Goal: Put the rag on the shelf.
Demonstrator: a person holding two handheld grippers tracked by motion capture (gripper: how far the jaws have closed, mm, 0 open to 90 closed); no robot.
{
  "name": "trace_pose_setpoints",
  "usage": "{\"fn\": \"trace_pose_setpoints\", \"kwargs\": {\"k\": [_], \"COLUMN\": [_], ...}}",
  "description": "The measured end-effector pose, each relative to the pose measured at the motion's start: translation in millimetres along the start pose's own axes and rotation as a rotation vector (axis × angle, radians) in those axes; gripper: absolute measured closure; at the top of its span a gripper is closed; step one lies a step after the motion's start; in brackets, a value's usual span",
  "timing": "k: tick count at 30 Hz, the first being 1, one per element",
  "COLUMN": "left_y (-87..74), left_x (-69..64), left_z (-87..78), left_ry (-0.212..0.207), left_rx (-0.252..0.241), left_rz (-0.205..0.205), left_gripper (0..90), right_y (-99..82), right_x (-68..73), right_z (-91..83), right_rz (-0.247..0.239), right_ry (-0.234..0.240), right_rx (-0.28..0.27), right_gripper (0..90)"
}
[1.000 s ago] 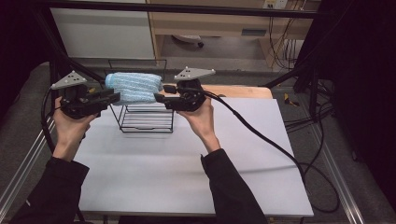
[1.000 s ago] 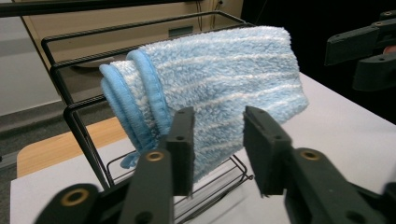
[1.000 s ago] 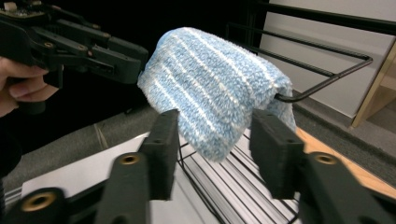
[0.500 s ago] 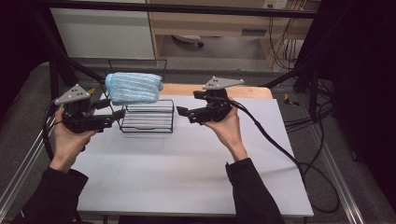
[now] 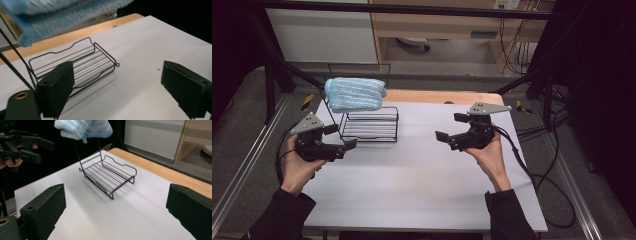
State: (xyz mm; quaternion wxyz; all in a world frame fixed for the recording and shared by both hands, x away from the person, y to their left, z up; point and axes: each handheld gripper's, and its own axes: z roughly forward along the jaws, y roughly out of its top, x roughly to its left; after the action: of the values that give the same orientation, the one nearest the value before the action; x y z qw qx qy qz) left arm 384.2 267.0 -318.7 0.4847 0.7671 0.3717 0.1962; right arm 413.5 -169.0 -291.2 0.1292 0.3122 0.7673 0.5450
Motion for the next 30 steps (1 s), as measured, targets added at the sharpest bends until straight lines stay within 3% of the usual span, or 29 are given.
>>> {"fn": "trace_pose_setpoints", "kwargs": {"k": [9,14,21,30], "left_y": [-36.6,-59.3,-81.9,-101.1], "left_x": [-10.3,-13.0,-12.5,-11.6], "left_z": [28.2,40.3,45.9,51.1], "left_ry": [-0.035,-0.03,-0.039,-0.052], "left_rx": [0.042,0.079,0.116,0.142], "left_rz": [0.009,0.015,0.009,0.005], "left_gripper": [11.5,11.6,11.6,11.6], "right_y": [-53.3,-83.8,-123.7,-161.7], "right_x": [-16.5,-25.2,-34.2,-42.6], "right_z": [-17.3,-22.9,-29.0,-40.0], "right_rz": [0.049,0.081,0.11,0.127], "right_ry": [-0.017,-0.025,-0.034,-0.048], "right_rx": [0.034,0.064,0.093,0.148], "right_gripper": [0.9,0.7,0.7,0.7]}}
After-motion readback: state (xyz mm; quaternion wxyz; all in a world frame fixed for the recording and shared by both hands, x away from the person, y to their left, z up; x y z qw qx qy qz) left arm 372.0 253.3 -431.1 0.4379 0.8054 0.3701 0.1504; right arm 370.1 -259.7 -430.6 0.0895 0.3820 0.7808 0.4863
